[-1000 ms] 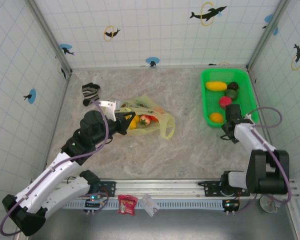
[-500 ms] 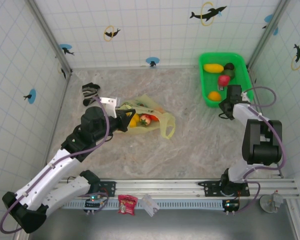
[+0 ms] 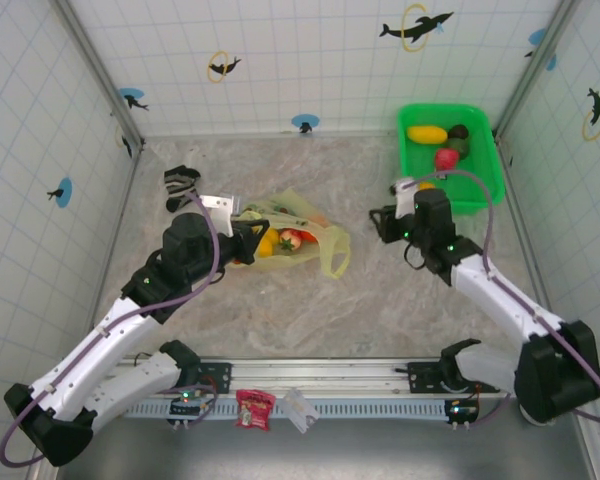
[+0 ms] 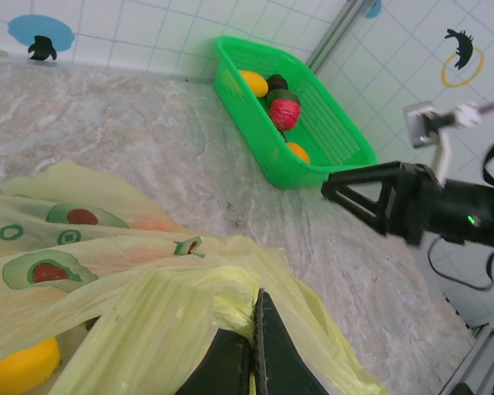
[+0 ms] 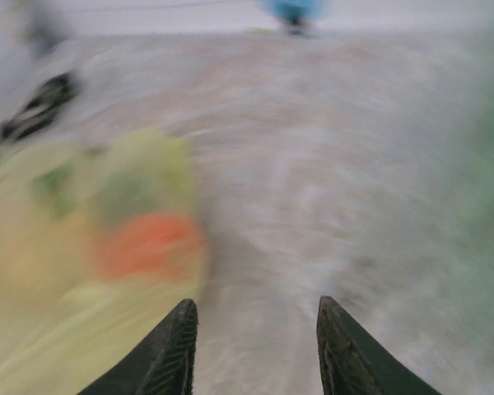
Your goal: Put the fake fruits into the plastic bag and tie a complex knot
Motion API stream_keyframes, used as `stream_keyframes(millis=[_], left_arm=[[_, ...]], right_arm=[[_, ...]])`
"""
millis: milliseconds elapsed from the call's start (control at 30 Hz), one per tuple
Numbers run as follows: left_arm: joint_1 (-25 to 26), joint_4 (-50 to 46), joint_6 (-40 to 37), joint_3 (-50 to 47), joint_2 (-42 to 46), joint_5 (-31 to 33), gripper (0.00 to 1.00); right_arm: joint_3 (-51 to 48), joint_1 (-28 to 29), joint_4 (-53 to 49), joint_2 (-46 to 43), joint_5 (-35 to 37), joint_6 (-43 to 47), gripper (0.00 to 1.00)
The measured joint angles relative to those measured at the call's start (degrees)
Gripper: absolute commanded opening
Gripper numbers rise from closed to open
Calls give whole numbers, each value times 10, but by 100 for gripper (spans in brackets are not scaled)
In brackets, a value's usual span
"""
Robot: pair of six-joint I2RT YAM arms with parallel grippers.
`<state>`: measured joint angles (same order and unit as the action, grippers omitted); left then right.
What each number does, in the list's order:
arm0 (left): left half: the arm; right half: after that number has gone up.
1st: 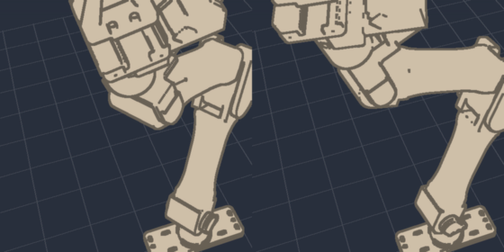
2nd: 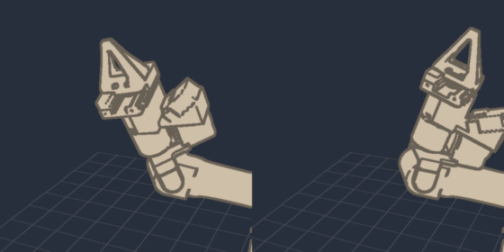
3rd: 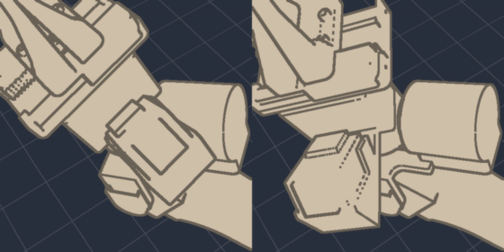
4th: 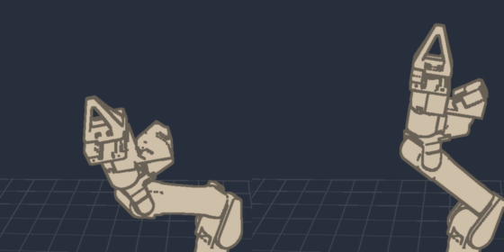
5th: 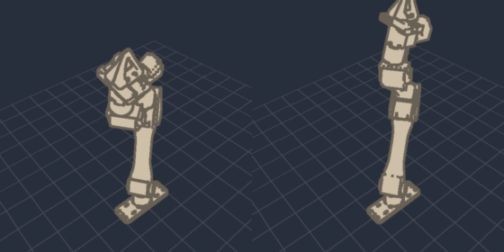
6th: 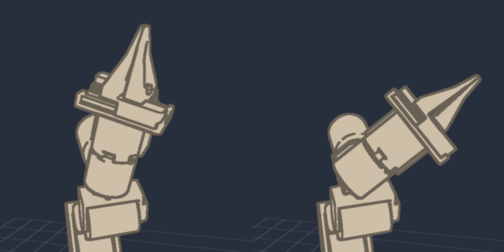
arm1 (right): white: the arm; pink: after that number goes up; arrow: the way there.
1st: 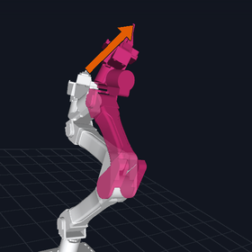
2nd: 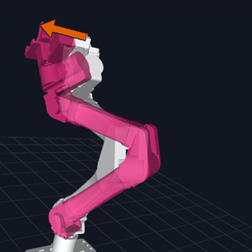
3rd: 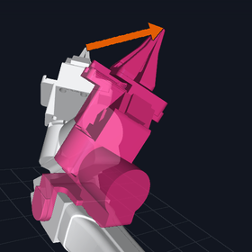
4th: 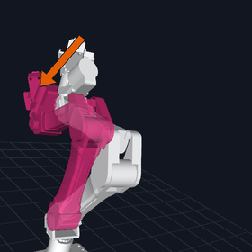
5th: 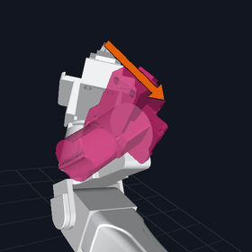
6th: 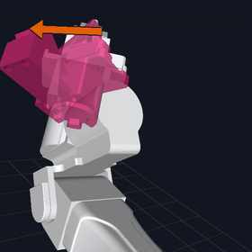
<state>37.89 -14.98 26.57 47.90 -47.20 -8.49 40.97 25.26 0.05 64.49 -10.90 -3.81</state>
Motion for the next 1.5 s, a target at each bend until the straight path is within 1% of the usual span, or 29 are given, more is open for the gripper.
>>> stream_keyframes(millis=[100,167,233,367,467,633,800,900,967,1033,1100,1167,1267,1300,1400,1433,1500], left_arm=[[0,-2,-7,2,-1,2,0],[0,-2,-9,2,-1,2,0],[0,-5,-11,3,-1,4,0],[0,-15,-12,7,-1,7,0],[0,-21,-13,11,-1,13,0],[0,-23,-13,13,-1,17,0],[0,-24,-13,14,-3,17,0],[0,-24,-13,14,-6,17,0],[0,-24,-13,14,-6,17,0],[0,-24,-13,14,-6,17,0],[0,-24,-13,14,-5,17,0],[0,-24,-13,14,-4,17,0],[0,-24,-13,14,-3,17,0],[0,-24,-13,14,-2,17,0],[0,-43,-23,28,-5,17,0],[0,-52,-28,39,-9,17,0],[0,-74,-41,83,-27,17,0]], right_arm=[[-14,68,-25,-52,-82,197,45],[-12,92,-53,-63,-99,301,48],[-10,113,-93,-63,-96,396,48],[-9,127,-148,-63,-73,502,47],[-9,129,-175,-67,-65,544,47],[-9,152,-188,-77,-65,568,47],[-9,177,-179,-77,-68,565,47],[-9,183,-167,-71,-77,554,43],[-9,186,-162,-63,-80,550,38],[-10,189,-158,-54,-85,547,30],[-9,190,-155,-47,-91,545,20],[-9,190,-152,-42,-93,538,15],[-9,190,-146,-42,-97,531,2],[-9,190,-143,-42,-98,527,0],[-3,176,-126,-42,-123,492,0],[2,162,-115,-42,-136,473,0],[22,118,-79,-41,-162,408,0]])
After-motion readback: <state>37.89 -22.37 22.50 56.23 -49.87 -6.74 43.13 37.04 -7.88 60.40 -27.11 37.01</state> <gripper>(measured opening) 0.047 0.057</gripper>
